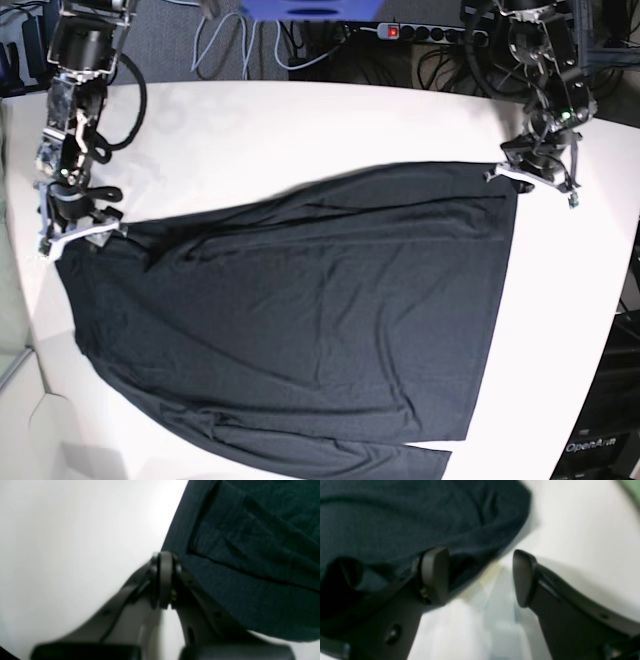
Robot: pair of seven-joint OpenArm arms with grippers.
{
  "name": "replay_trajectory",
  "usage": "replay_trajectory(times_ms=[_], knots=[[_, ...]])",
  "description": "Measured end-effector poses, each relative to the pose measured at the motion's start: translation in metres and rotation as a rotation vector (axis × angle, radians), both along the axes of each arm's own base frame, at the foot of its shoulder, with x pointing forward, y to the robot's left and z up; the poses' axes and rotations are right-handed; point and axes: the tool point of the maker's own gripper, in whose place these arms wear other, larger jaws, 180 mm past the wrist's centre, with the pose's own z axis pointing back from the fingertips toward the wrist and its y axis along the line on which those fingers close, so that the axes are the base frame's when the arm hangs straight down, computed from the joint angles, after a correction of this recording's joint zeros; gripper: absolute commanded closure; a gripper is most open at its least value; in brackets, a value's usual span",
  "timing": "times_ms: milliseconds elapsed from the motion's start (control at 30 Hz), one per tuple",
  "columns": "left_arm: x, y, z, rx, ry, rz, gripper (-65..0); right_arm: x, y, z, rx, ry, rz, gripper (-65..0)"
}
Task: Fold the T-shirt properly
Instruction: 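Drag the held shirt edge with both grippers away from each other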
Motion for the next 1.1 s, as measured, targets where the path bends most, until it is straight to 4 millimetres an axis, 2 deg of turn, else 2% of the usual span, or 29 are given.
replay_trajectory(times_ms=[167,233,300,500,567,967,1100], knots=[[0.0,0.0,0.0,0.0,0.001,0.0,0.0,0.008,-0.003,-0.004,0.01,-0.002,-0.015,-39.4],[0.0,0.0,0.0,0.0,0.001,0.0,0.0,0.008,-0.004,-0.004,0.008,-0.006,-0.016,-37.3],[-0.001,0.0,-0.001,0.001,0.002,0.0,0.0,0.008,-0.004,-0.004,0.008,-0.005,-0.017,-31.5],[-0.001,0.0,0.0,0.001,0.0,0.0,0.0,0.007,-0.004,-0.005,0.011,-0.001,-0.019,-6.2],[-0.001,0.0,0.0,0.001,0.0,0.0,0.0,0.007,-0.004,-0.005,0.015,0.001,-0.019,-0.6],[0.007,-0.001,0.004,-0.002,-0.004,-0.003,0.0,0.006,-0.004,-0.006,0.014,0.001,-0.019,0.0],[0.024,-0.001,0.014,-0.006,-0.043,0.0,0.0,0.005,-0.004,-0.007,0.012,0.001,-0.019,0.0]])
